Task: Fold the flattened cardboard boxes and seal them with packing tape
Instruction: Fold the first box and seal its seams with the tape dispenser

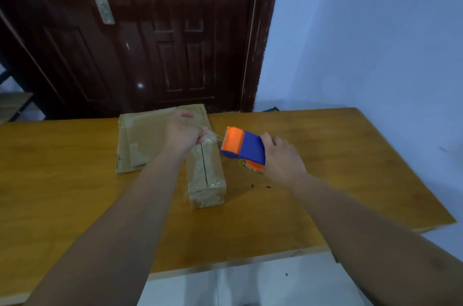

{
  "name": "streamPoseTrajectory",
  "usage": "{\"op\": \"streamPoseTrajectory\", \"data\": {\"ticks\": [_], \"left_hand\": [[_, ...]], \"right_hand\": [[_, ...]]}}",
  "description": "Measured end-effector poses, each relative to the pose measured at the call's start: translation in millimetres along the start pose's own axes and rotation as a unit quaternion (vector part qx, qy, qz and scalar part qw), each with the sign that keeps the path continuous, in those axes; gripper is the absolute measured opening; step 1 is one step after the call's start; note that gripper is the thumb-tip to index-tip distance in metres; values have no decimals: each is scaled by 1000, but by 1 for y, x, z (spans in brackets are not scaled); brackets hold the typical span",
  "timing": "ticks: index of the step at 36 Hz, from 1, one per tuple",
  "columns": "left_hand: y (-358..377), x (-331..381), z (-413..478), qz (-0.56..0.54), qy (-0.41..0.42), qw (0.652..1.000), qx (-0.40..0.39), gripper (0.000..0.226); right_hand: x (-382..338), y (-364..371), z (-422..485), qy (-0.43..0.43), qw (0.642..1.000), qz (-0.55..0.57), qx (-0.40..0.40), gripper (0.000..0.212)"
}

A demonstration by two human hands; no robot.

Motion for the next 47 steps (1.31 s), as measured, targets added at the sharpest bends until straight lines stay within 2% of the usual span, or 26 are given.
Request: {"op": "streamPoseTrajectory", "data": {"ticks": [2,5,8,10,13,16,18,20,24,28,32,34,36,41,45,47], "left_hand": [[-1,-8,0,5,-11,1000,17,43],[-11,-27,2,-58,-90,993,38,43],[-20,-44,-1,-140,-177,974,35,36],[-22,-48,-1,-141,-186,971,43,32],[-19,-44,3,-122,-169,977,43,31],[-24,-31,12,-62,-130,989,45,47],[-26,-24,14,-49,-121,991,33,57],[-26,-17,8,-7,-99,995,32,61],[-17,-3,-7,62,-19,998,24,62],[-3,8,-19,106,37,994,7,58],[22,22,-37,217,136,967,4,48],[33,25,-47,273,181,945,1,47],[42,26,-55,316,215,924,-9,47],[58,24,-68,366,241,898,-24,47],[64,13,-73,430,206,878,-34,45],[65,5,-77,423,181,887,-42,40]], "right_hand": [[2,-3,-1,4,997,71,-12,48],[9,-9,-3,33,965,261,26,38],[14,-15,-2,37,957,285,46,37],[11,-14,0,10,969,245,26,40],[10,-9,-2,-16,984,176,4,40],[19,1,-9,-41,997,60,-28,52],[27,8,-14,-29,997,41,-54,60],[29,10,-16,-16,997,45,-58,59],[24,12,-16,-5,999,12,-50,59],[19,12,-14,16,995,-90,-37,54],[7,8,-10,39,991,-131,-14,75],[1,5,-8,60,989,-133,-2,92],[-3,4,-6,74,990,-117,-4,96],[-11,2,6,132,990,24,-51,72],[-16,-5,15,157,976,98,-119,57],[-19,-7,17,163,970,133,-123,48]]}}
Point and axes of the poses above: each hand's wrist, its own z-axis towards the middle knuckle, its own y-axis out of the palm, x = y × z, the point moved 3 cm from there along z, towards the middle knuckle, and after that the axes turned 9 degrees about -z, right-handed, at the moved point
